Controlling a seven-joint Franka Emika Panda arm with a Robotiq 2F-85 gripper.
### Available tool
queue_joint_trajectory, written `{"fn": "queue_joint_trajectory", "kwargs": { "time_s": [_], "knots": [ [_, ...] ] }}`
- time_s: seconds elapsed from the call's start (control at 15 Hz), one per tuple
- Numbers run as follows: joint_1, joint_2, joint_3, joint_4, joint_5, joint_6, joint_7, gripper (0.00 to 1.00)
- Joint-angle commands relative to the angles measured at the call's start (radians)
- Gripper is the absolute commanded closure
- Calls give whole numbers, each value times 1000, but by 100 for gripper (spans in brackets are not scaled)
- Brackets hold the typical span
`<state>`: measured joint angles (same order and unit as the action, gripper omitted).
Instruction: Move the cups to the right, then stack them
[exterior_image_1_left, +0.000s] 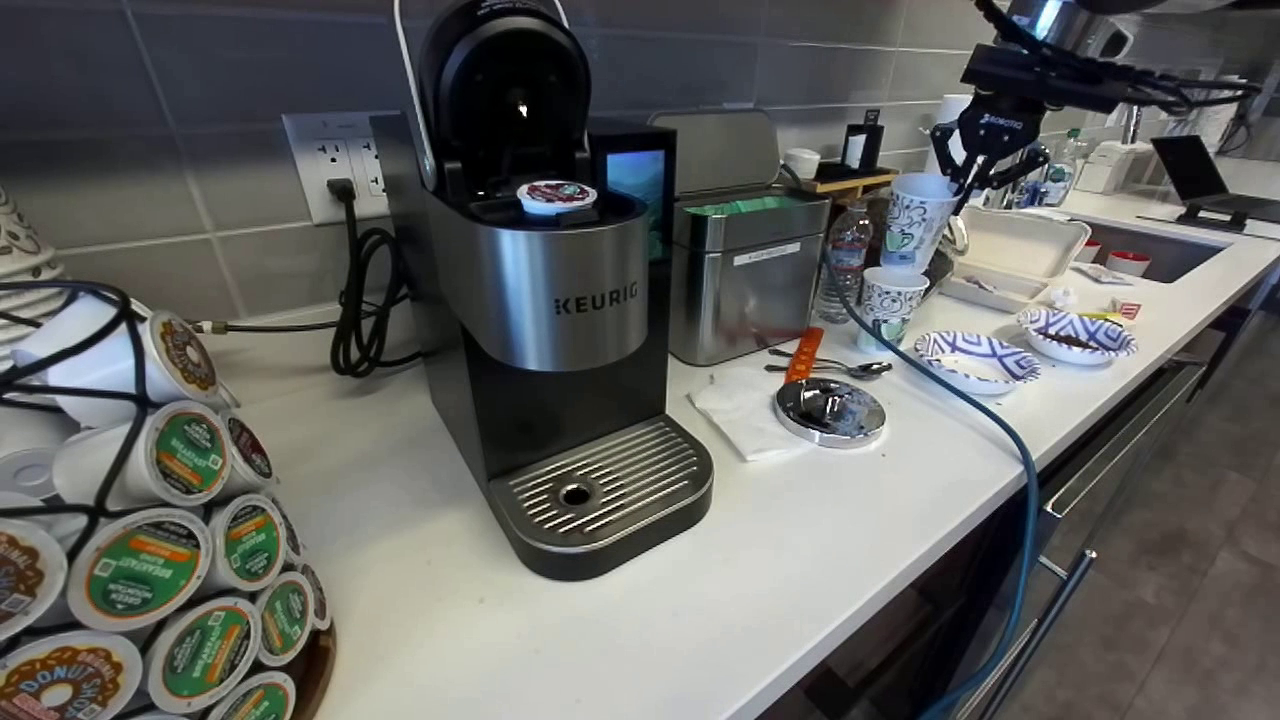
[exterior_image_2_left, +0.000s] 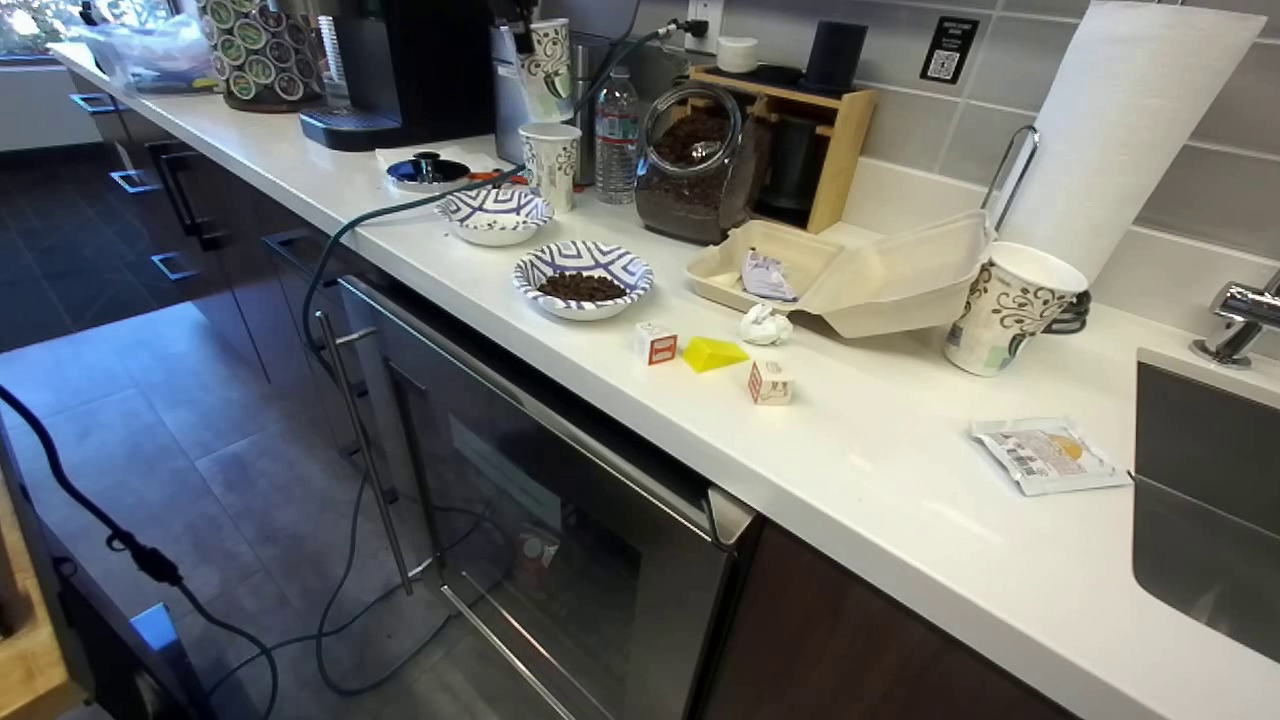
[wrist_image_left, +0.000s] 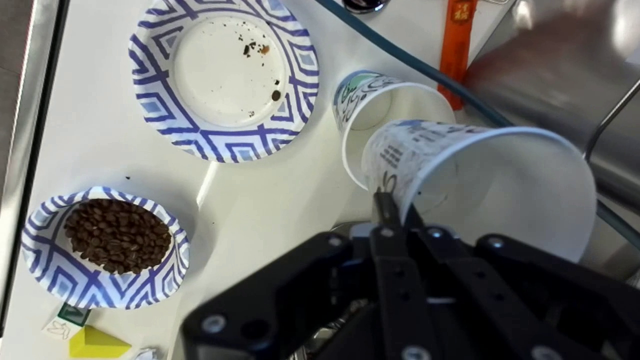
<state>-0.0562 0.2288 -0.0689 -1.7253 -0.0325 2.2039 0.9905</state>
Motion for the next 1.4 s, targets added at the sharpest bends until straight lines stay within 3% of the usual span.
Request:
{"fn": "queue_joint_trajectory", "kwargs": {
  "time_s": [0.0,0.73,1.33],
  "knots": [
    [4,50,-17,60,62,-37,15,99],
    [17,77,-29,63,88,-56,37,99],
    [61,126,-54,13,7,75,140,99]
  ]
}}
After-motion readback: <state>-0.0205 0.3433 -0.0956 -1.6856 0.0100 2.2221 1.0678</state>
